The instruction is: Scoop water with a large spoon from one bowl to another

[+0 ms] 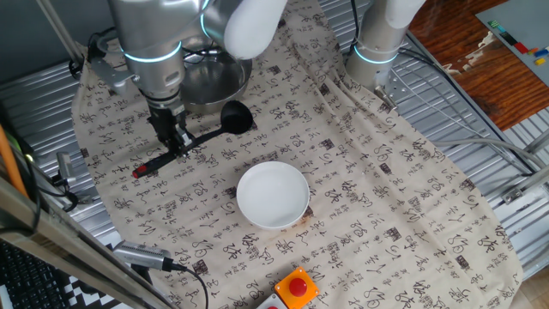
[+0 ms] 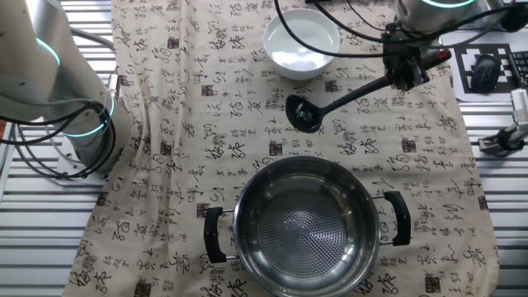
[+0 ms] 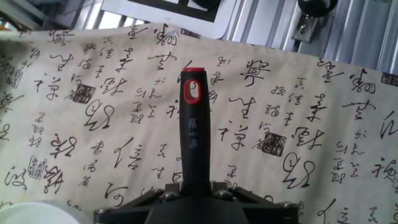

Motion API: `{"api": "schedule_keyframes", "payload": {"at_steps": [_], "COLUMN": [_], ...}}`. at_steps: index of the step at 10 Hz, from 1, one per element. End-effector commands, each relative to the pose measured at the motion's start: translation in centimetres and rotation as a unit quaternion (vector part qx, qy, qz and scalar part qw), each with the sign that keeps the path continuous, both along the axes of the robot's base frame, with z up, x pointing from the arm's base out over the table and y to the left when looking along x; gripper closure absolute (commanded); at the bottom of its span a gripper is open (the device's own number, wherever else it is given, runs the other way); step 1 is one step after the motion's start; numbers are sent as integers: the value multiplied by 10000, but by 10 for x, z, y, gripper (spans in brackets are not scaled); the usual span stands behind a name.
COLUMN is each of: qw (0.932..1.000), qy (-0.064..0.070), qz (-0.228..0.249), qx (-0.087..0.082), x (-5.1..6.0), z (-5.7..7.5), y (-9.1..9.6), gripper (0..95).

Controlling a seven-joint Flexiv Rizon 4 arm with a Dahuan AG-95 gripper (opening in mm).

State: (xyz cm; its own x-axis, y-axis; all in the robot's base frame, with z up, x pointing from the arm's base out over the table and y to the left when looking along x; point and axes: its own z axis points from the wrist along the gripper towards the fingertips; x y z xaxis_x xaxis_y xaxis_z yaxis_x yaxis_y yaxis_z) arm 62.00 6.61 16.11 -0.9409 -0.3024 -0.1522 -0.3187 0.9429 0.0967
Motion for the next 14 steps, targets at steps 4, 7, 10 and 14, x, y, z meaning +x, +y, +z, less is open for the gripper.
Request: {"api": "schedule_keyframes", "payload": {"at_steps": [4, 7, 10, 14], "qw": [9998, 9998, 9999, 9999], "qy": [11, -13, -34, -53], "qz": [-199, -203, -144, 86], "qx": [-31, -28, 8, 69], "x": [0, -3, -11, -17], "z": [0, 4, 15, 23], "y": [0, -7, -26, -66], "gripper": [950, 950, 950, 950]}}
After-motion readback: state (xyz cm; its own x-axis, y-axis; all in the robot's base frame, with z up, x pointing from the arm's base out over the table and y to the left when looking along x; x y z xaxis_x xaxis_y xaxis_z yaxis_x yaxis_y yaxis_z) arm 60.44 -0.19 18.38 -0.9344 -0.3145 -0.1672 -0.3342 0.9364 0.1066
